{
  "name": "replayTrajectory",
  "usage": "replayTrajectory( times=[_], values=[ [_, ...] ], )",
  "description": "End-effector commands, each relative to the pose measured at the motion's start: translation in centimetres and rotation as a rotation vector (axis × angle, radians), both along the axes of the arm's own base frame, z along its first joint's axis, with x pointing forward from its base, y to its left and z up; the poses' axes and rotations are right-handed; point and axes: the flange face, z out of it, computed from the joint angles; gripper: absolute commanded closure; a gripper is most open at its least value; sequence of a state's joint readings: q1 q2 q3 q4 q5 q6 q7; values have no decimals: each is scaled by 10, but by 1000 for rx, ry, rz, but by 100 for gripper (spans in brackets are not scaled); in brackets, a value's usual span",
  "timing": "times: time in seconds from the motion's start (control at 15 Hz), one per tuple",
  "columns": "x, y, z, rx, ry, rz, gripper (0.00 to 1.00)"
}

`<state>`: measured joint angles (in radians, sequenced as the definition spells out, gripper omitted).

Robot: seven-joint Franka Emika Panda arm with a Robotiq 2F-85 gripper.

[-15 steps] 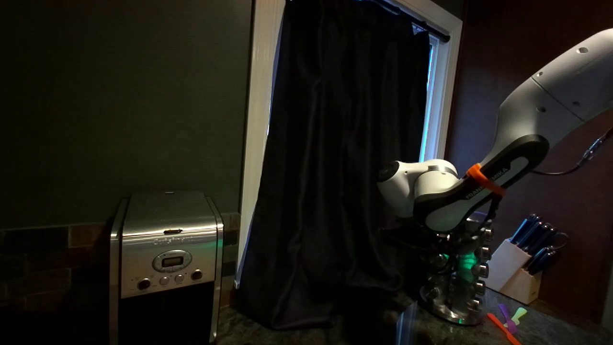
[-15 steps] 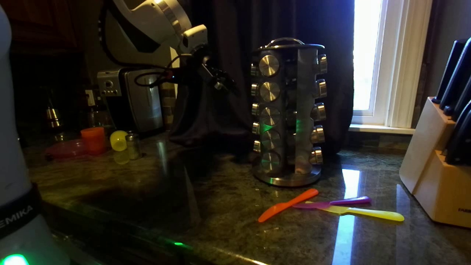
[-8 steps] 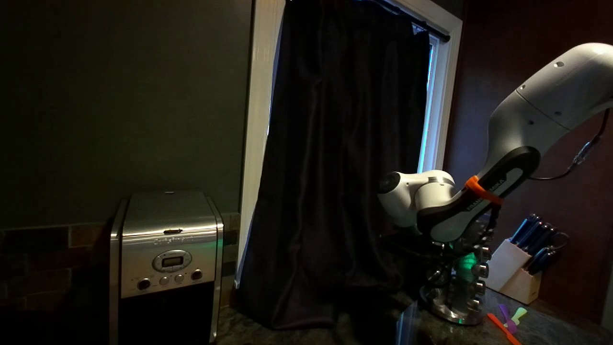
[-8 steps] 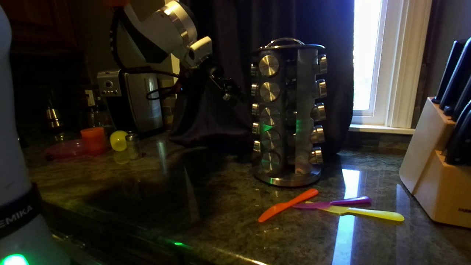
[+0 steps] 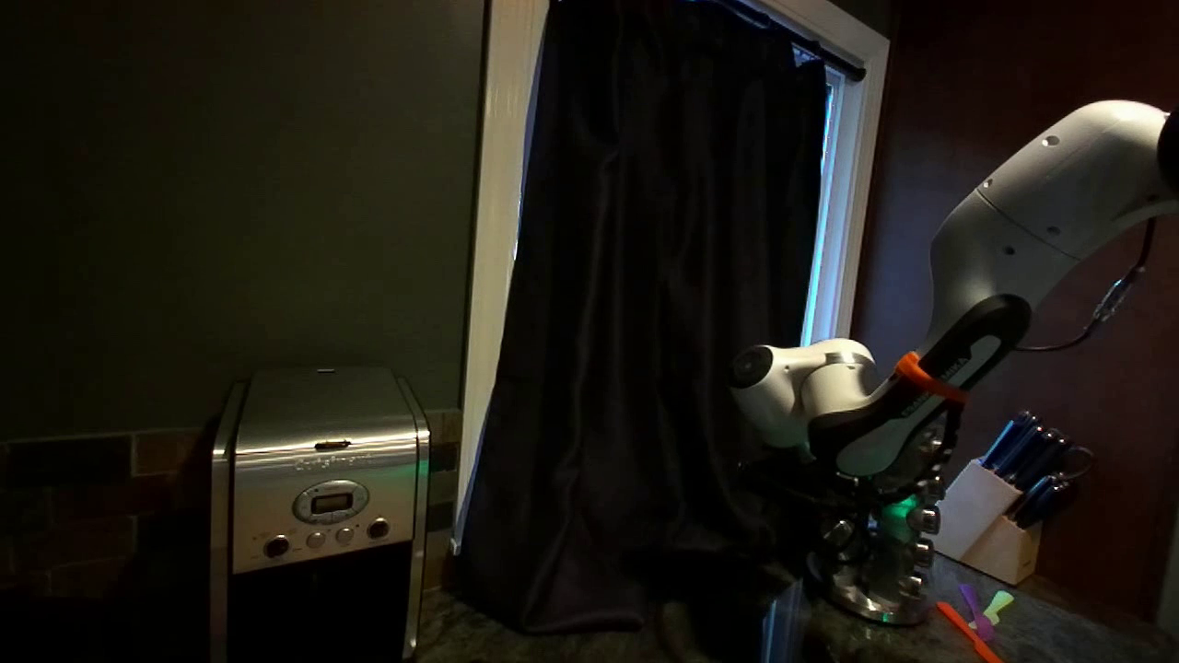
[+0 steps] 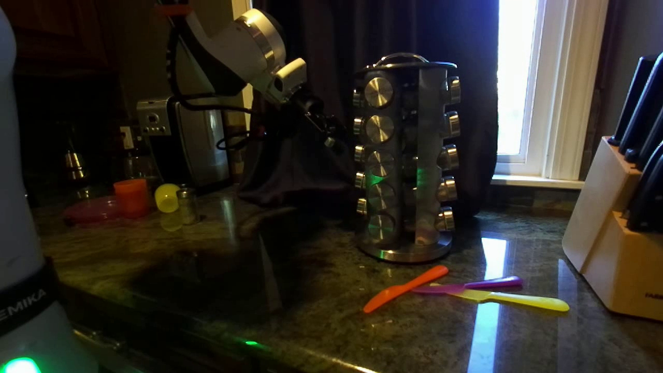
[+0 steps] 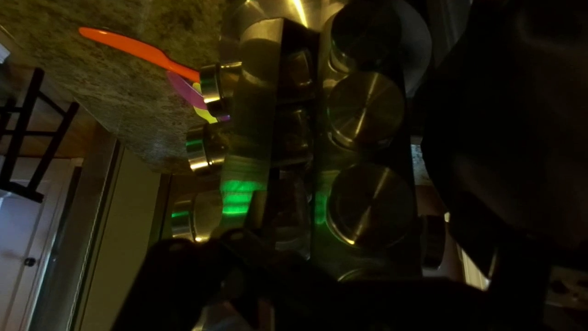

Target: Remove one bottle from the holder, then place it on the counter

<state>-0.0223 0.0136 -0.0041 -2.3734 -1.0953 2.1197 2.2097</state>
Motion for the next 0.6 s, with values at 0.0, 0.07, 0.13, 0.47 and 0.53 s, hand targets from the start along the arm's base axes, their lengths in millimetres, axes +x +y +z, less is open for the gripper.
replayTrajectory(
  times=[0.0,0.07,0.13,0.47,0.53],
  values=[
    [4,-10,-7,3,-10,10,0],
    [3,-13,-8,3,-5,9,0],
    [2,-15,-9,6,-5,10,0],
    [5,-25,-14,14,-20,50,0],
    [5,-28,-15,12,-22,58,0]
  ],
)
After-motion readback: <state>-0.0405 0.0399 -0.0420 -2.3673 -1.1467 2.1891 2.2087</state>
